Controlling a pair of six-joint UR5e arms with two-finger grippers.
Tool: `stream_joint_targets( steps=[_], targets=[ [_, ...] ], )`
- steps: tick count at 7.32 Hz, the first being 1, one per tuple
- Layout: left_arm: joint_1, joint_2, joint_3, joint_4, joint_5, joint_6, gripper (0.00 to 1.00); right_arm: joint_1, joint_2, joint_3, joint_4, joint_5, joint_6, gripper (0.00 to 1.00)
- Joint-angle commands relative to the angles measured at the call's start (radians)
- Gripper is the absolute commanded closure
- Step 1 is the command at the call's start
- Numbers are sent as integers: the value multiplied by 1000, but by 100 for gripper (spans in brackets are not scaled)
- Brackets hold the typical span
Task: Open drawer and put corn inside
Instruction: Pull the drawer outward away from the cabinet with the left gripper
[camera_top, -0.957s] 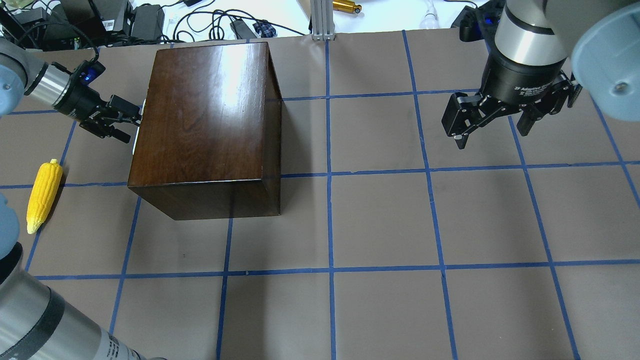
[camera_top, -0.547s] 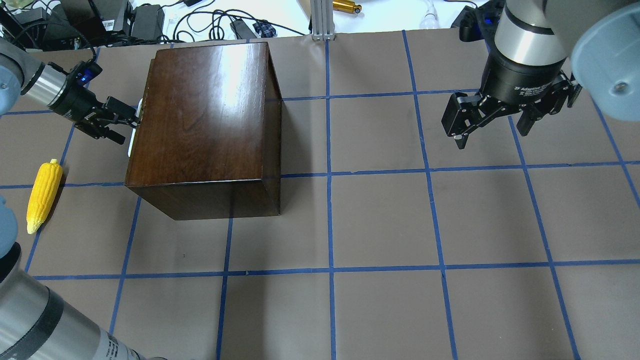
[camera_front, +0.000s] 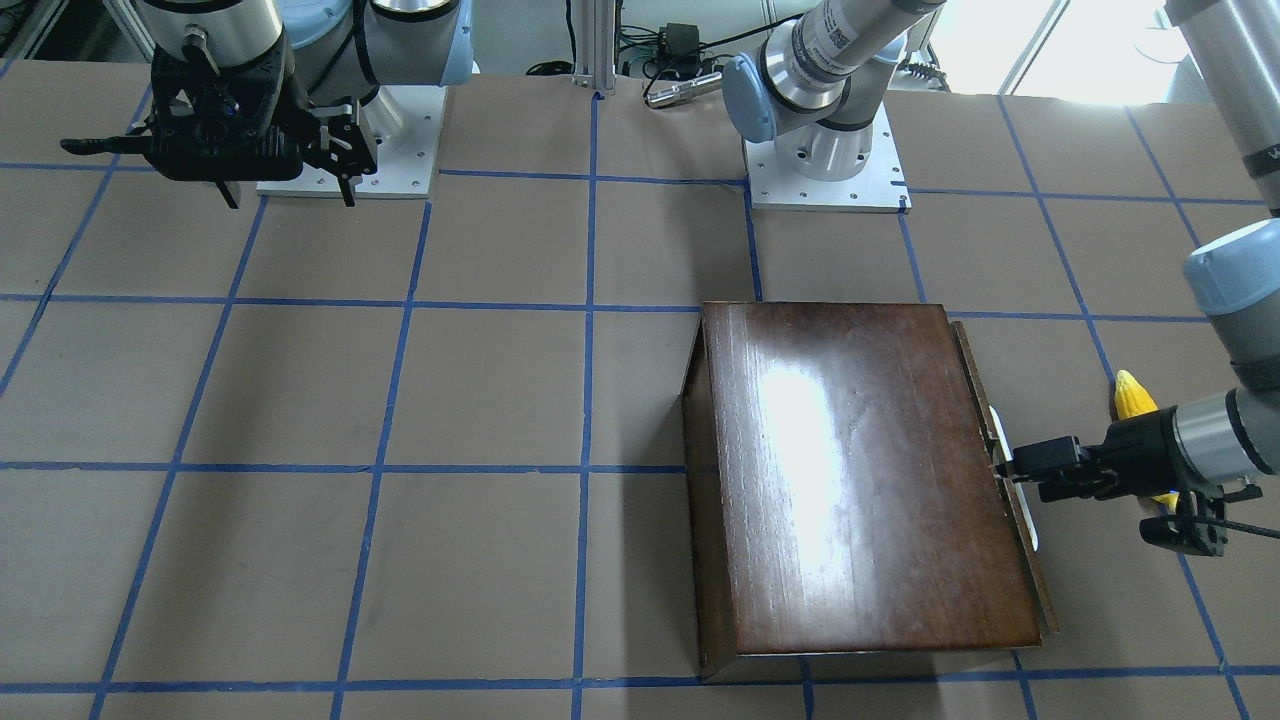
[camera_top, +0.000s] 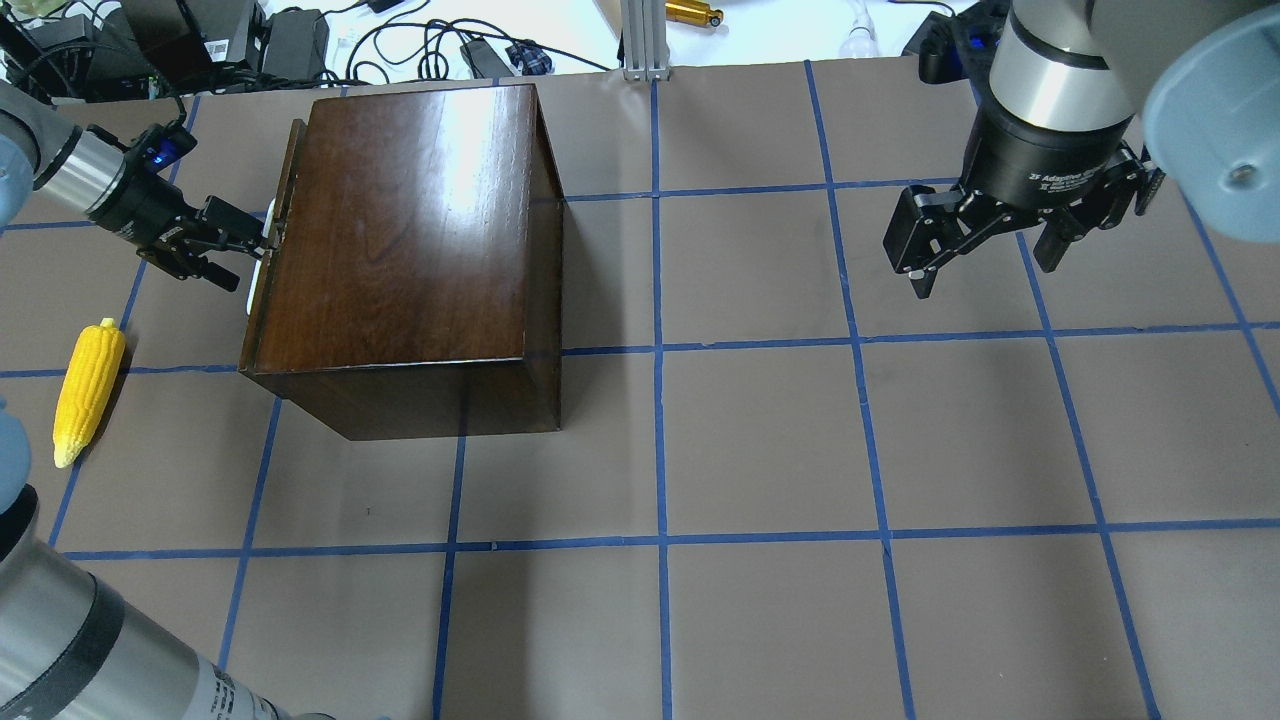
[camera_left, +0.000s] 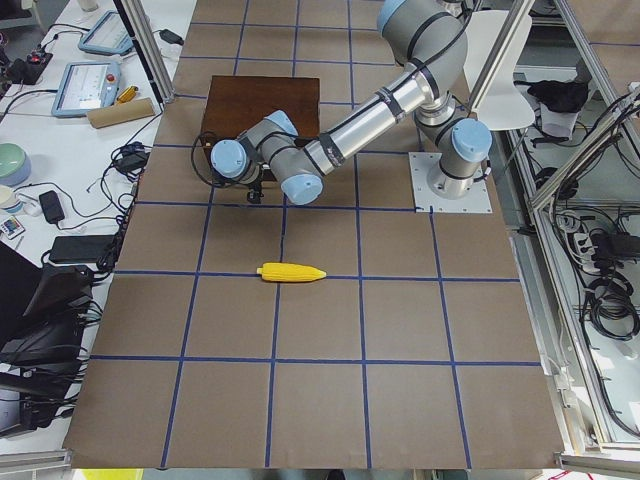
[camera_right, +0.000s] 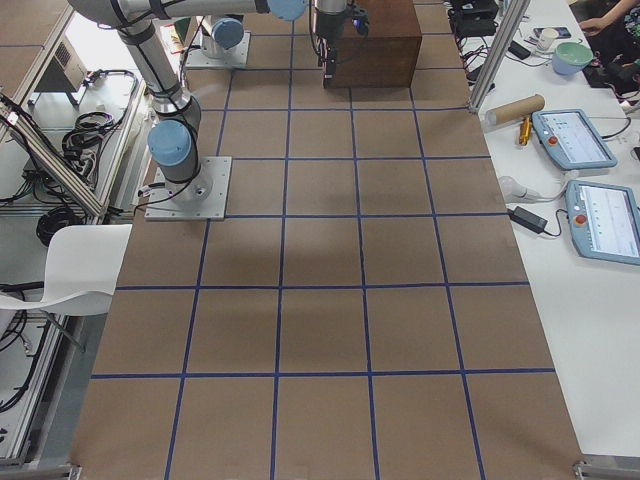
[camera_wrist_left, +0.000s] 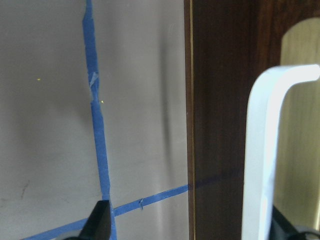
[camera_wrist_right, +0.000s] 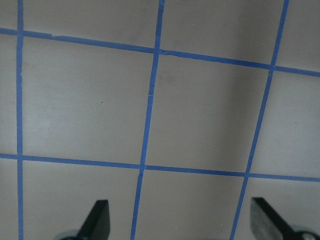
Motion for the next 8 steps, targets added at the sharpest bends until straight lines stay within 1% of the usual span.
stream_joint_targets(
  steps=[1, 2, 3, 8],
  targets=[
    [15, 0, -1, 0, 1, 0, 0, 0, 0, 0, 1, 0, 1, 0],
    [30, 0, -1, 0, 2, 0, 0, 0, 0, 0, -1, 0, 0, 0],
    [35, 0, -1, 2, 34, 6, 0, 0, 0, 0, -1, 0, 1, 0],
    [64, 3, 1, 2, 38, 9, 0, 0, 0, 0, -1, 0, 0, 0]
  ],
)
